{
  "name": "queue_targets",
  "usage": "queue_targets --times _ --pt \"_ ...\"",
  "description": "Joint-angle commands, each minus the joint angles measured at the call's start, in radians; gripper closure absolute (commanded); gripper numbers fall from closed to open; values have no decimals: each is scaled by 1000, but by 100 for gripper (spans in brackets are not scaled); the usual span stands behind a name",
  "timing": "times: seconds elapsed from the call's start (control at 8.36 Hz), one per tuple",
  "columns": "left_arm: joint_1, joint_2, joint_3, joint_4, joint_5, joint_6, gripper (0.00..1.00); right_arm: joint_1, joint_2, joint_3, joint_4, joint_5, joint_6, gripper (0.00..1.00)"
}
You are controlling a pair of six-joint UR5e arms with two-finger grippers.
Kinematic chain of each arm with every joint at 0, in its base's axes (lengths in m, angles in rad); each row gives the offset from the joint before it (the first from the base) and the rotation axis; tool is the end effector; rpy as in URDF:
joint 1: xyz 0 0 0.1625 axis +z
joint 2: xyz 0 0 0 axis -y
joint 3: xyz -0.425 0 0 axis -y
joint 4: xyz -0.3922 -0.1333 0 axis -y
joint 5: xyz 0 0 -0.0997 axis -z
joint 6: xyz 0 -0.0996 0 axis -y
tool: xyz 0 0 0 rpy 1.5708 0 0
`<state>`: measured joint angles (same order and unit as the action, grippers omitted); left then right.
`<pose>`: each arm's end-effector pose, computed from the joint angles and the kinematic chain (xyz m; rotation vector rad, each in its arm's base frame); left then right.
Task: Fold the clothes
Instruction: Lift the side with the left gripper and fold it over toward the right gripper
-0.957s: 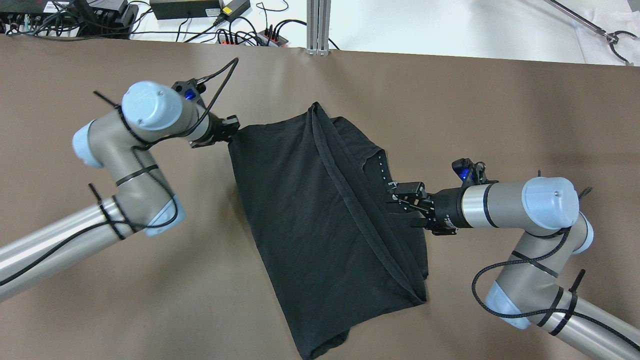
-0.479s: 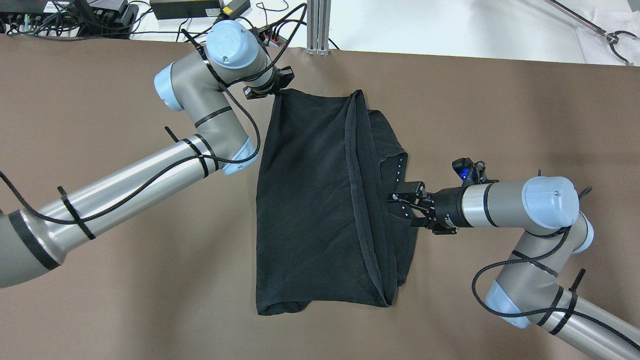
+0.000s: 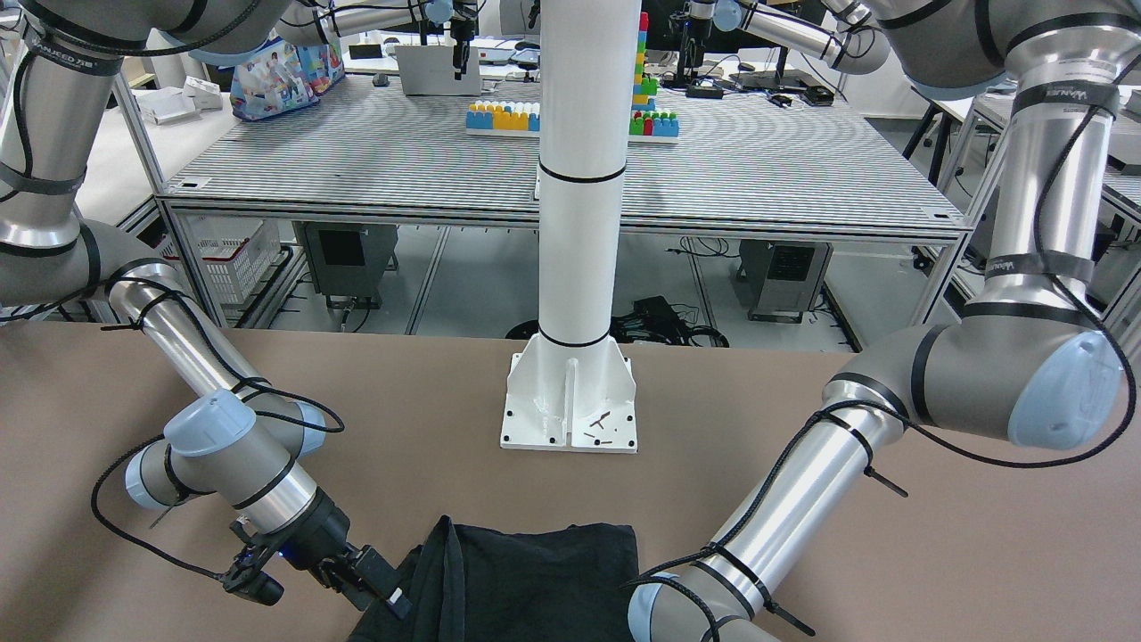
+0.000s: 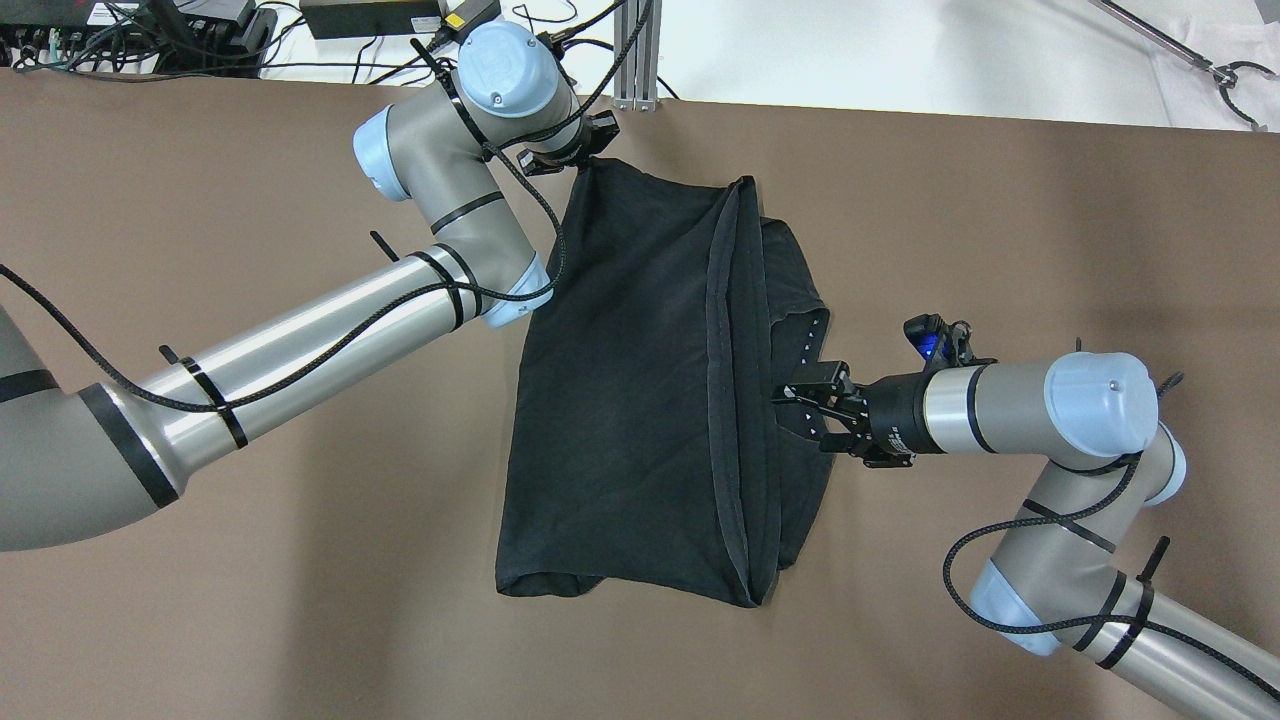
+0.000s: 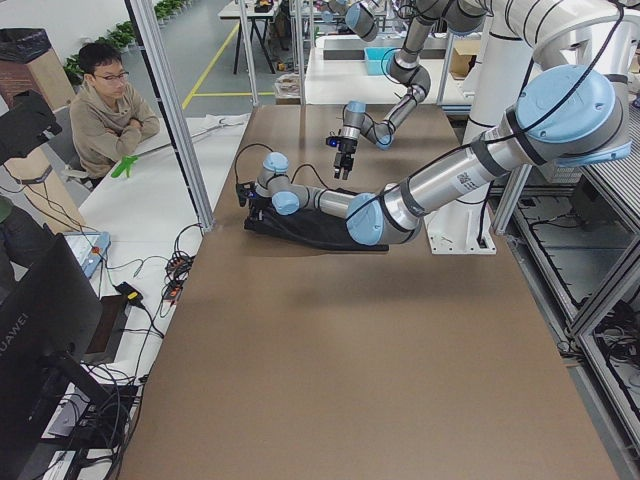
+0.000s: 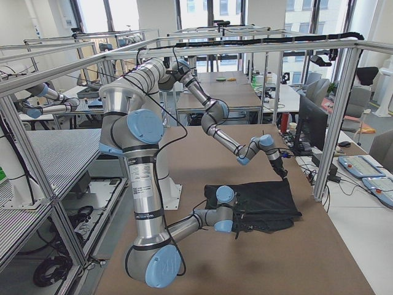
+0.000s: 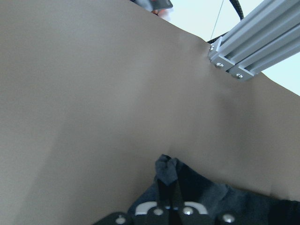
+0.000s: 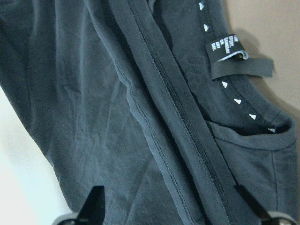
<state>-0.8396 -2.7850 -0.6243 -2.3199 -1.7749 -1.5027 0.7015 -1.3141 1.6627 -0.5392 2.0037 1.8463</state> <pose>0.5247 -0.7543 0.1736 0.2814 1.0085 -0.5976 -0.3872 -0.4469 0.3588 -0.0671 -1.4157 0.5126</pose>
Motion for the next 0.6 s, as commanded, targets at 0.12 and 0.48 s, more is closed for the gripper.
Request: queue_targets --times 0.12,0.48 --pt "-1 -44 58 -33 18 1 98 0 3 0 -1 -5 5 5" --pt "-10 1 34 -33 58 1 34 -5 42 2 -73 -37 2 5"
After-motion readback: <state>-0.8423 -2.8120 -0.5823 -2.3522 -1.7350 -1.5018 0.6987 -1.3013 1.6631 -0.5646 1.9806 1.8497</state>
